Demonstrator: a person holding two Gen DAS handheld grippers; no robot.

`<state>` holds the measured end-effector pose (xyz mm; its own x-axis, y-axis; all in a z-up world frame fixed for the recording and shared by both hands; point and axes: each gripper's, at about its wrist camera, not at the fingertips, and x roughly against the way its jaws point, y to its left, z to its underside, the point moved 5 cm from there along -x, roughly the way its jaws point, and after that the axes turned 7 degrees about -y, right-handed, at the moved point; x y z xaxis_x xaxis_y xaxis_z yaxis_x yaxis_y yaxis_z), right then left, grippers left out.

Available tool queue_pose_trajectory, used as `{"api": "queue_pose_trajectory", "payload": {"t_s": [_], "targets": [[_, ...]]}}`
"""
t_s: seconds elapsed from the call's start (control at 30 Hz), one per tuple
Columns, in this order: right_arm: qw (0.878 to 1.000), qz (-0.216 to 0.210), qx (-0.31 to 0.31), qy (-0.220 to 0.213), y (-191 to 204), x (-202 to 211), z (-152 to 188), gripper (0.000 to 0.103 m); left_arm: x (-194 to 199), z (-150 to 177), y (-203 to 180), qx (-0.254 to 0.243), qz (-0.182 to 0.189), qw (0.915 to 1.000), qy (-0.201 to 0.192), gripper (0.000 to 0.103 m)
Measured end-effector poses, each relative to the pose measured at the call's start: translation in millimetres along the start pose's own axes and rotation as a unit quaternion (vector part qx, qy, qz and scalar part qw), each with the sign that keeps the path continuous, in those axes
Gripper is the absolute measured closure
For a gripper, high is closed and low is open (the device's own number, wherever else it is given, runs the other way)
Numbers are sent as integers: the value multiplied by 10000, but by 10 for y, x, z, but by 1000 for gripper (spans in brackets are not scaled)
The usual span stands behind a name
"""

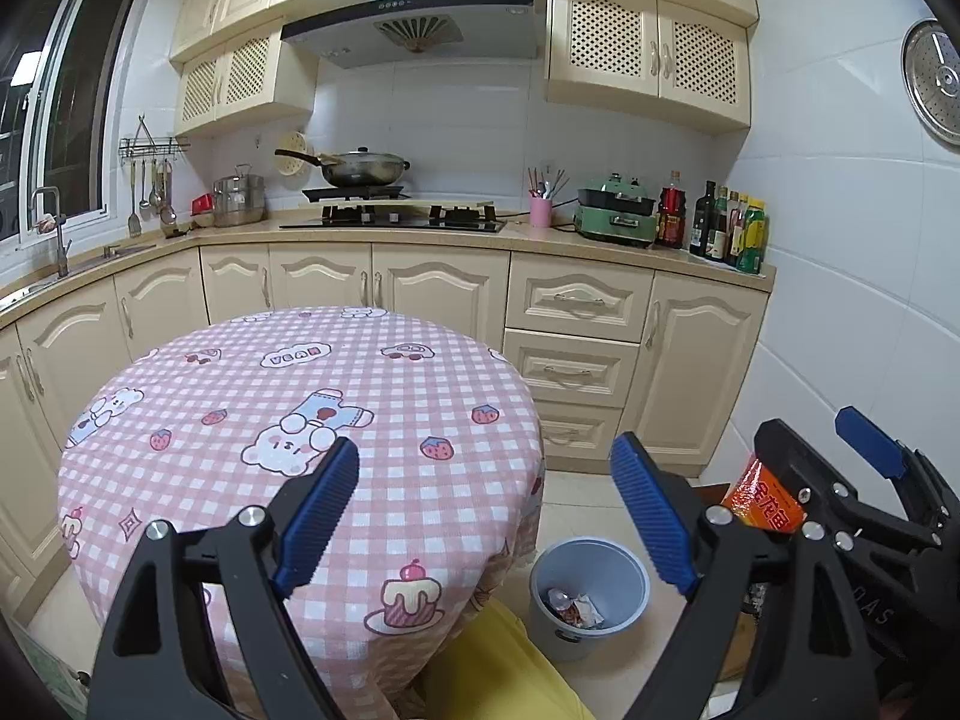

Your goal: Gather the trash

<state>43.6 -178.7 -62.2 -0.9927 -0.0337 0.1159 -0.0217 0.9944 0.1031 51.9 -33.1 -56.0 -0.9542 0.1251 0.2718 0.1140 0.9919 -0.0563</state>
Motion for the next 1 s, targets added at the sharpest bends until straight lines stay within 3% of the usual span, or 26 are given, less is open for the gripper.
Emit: {"api": "queue_pose_trajectory", "payload": {"t_s": [1.0], "targets": [[9999,0,-99,64,6,-11,53,12,-31,37,7,-57,-111,9999,24,18]]}}
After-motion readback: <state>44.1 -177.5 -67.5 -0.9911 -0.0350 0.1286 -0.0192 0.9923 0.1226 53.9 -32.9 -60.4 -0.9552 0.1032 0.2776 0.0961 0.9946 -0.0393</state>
